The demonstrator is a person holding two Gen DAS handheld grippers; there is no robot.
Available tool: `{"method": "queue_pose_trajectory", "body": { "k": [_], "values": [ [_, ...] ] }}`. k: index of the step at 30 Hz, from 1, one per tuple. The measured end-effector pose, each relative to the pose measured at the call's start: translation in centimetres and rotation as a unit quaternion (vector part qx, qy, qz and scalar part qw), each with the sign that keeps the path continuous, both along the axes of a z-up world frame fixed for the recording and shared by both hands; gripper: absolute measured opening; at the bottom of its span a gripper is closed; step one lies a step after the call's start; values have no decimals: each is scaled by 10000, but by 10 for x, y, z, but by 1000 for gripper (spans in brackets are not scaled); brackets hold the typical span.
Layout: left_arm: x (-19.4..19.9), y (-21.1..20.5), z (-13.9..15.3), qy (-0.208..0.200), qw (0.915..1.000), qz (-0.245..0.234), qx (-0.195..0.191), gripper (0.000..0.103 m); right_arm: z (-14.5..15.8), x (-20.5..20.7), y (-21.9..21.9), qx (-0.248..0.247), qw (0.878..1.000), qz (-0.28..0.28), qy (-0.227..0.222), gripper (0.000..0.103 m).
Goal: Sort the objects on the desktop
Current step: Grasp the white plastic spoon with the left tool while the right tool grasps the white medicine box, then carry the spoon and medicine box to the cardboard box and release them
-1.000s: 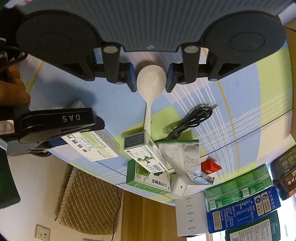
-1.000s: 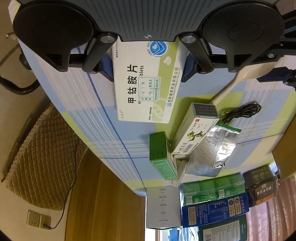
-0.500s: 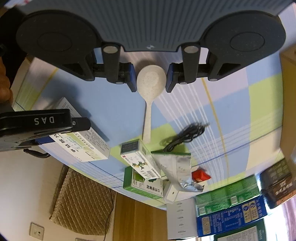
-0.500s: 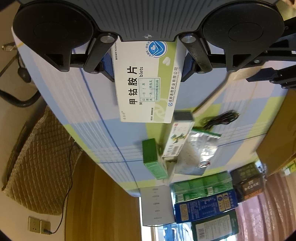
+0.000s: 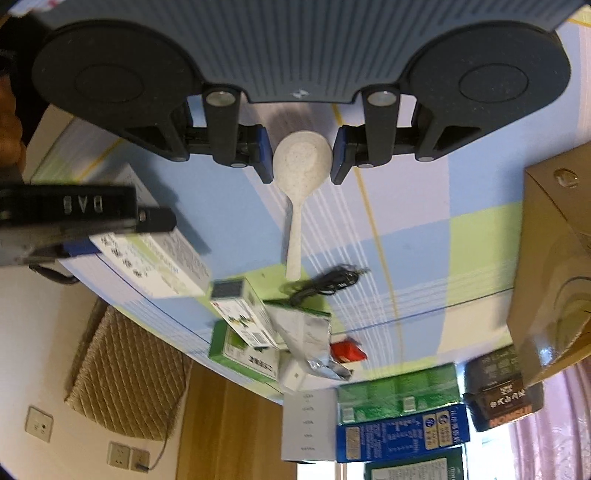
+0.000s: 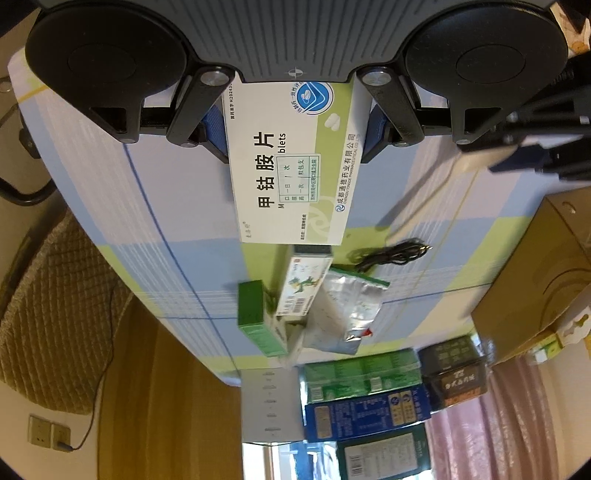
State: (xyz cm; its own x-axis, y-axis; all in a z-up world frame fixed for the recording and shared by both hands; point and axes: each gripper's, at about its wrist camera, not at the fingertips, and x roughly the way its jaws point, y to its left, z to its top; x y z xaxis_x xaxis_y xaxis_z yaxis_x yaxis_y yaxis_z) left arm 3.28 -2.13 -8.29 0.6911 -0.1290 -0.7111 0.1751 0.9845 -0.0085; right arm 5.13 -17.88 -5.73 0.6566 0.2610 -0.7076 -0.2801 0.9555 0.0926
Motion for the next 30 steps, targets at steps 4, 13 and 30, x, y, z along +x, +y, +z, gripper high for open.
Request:
{"method": "queue_pose_trajectory", "body": {
  "k": [4, 13, 30],
  "values": [
    [1, 3, 0, -8, 10000, 32, -36, 28, -3, 1, 1, 8, 10000, 12, 17, 68],
    [4, 10, 31, -393, 9991, 144, -56, 28, 20, 2, 12, 124, 9996, 145, -206, 68],
    [-15, 161, 160, -1274, 9782, 1553, 526, 28, 140, 18, 177, 588, 9738, 1903, -1094, 69]
  ]
}}
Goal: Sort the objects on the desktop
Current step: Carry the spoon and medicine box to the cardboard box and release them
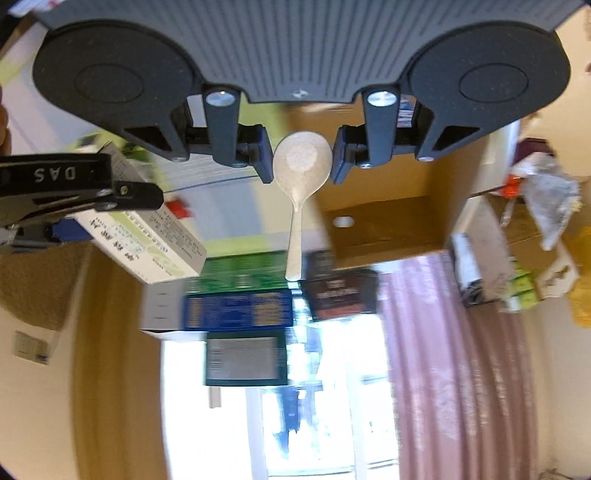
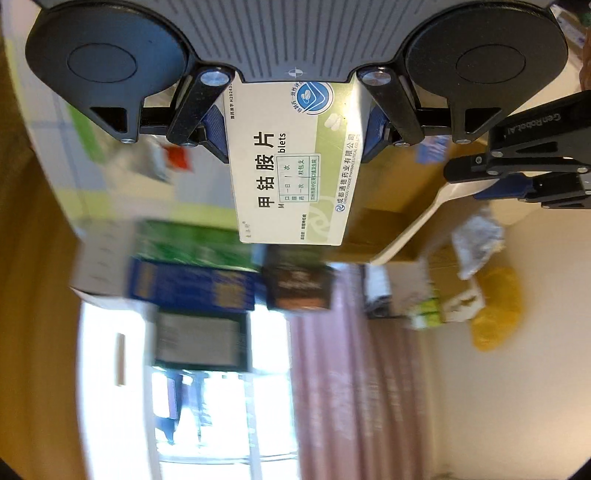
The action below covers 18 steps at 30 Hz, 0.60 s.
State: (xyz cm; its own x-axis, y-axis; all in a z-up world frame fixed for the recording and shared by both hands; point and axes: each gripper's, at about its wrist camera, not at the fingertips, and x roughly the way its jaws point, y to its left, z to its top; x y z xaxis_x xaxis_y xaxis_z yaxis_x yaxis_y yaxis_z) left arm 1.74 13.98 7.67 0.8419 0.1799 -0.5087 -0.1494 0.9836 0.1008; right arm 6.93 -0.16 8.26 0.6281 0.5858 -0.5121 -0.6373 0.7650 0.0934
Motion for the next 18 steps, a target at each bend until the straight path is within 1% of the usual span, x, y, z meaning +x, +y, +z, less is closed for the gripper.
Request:
{"method": "queue_pose_trajectory", "body": {
  "k": [4, 9, 13, 18],
  "values": [
    [-6, 49, 0, 141, 9992, 345, 158, 28, 0, 3, 58, -9, 9990, 432, 101, 69],
    [-3, 94, -13, 368, 9979, 500, 195, 28, -12, 13, 121, -144, 9968, 752, 226, 69],
    [2, 112, -28, 485, 9974, 519, 150, 28, -25, 21, 149, -249, 9957, 827, 335, 69],
    [12, 126, -43, 529, 9972, 529, 19, 28, -38, 25, 161, -349, 9948, 866, 418, 69]
  ]
}}
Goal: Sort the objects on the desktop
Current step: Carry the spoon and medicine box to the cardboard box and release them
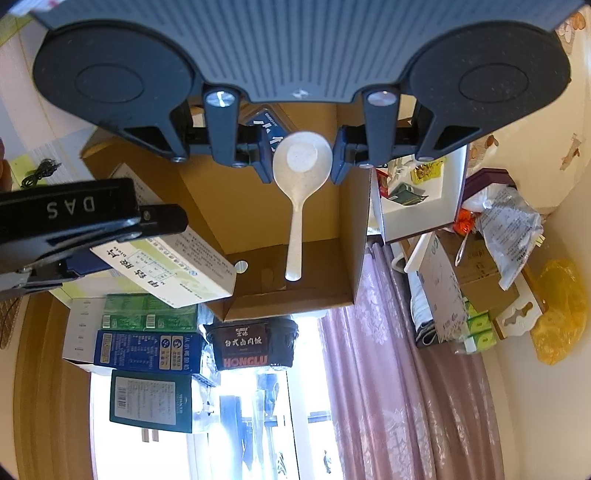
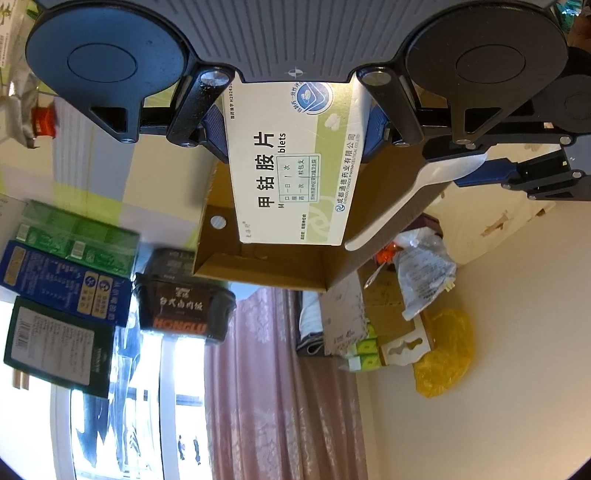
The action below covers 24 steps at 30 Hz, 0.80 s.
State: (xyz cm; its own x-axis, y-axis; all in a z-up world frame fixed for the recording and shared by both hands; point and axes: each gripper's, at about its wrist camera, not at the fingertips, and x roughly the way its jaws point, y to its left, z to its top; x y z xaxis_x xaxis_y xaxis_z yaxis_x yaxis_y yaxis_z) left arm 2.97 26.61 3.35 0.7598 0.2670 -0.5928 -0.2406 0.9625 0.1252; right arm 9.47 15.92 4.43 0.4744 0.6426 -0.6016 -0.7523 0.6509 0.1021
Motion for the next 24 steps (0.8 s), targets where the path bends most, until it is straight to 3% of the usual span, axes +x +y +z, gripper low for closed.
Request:
{"method": "queue_pose_trajectory", "body": {
  "k": [10, 17, 24],
  "values": [
    [15, 16, -15, 163, 9997, 40, -198, 31, -13, 11, 9, -99, 9999, -25, 81, 69],
    [-1, 18, -6, 23, 9998, 138, -111, 32, -13, 13, 14, -91, 9999, 13, 106, 69],
    [-9, 17, 5, -96, 9997, 190, -71, 39, -12, 14, 19, 188, 9993, 235, 222, 71]
  ]
}}
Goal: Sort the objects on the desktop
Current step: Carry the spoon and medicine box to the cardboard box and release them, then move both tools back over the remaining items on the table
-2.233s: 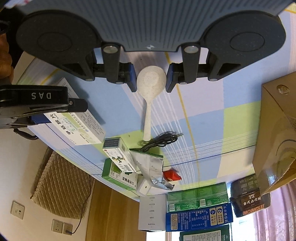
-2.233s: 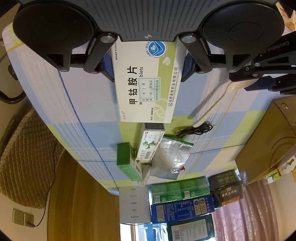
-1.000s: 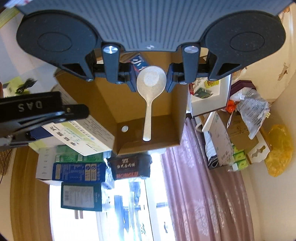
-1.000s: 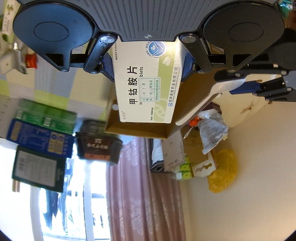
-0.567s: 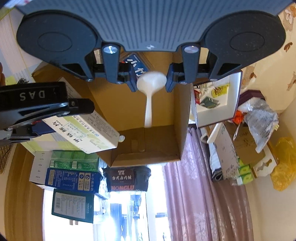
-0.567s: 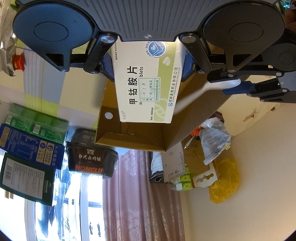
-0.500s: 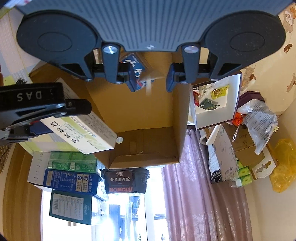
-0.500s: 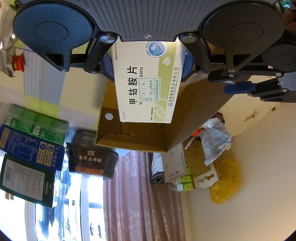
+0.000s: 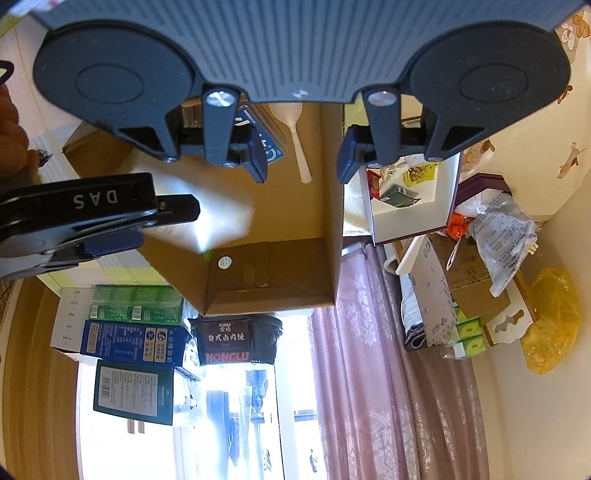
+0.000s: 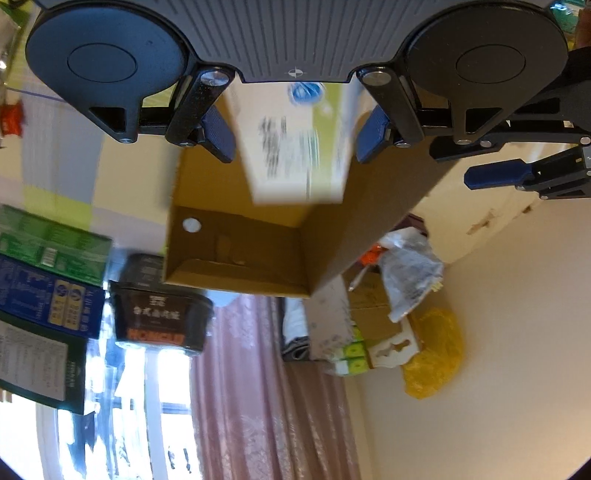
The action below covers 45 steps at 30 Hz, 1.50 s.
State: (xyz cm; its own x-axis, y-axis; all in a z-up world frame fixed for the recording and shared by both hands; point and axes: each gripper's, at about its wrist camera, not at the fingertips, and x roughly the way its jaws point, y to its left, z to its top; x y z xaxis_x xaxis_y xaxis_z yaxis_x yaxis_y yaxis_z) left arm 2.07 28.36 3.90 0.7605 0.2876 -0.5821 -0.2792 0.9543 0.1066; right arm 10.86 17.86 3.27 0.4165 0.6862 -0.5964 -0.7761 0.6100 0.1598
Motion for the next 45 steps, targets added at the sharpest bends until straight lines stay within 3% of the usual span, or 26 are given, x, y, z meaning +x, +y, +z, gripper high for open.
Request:
{"method": "queue_pose_trajectory", "body": {
  "k": [8, 17, 19, 24, 30, 37, 45],
  "values": [
    [-15, -17, 15, -187, 9998, -15, -56, 44, 17, 0, -37, 151, 9994, -281, -112, 75],
    [-29, -63, 39, -443, 9987, -211, -96, 55, 43, -15, -126, 338, 9964, -733, -247, 96],
    [-30, -76, 44, -502, 9982, -295, -111, 62, 45, -19, -150, 365, 9950, -882, -281, 101],
    [-28, -114, 52, -583, 9965, -599, -88, 81, 39, -29, -217, 240, 9905, -1295, -389, 101],
    [-16, -167, 56, -674, 9909, -1154, -147, 99, 16, -34, -306, 46, 9784, -2063, -154, 101],
    [11, -228, 37, -465, 9810, -1877, -180, 101, -12, -36, -370, -106, 9636, -2669, 139, 101],
    [39, -267, -9, -12, 9677, -2518, -83, 101, -29, -25, -386, -89, 9602, -2784, 206, 101]
  ]
}}
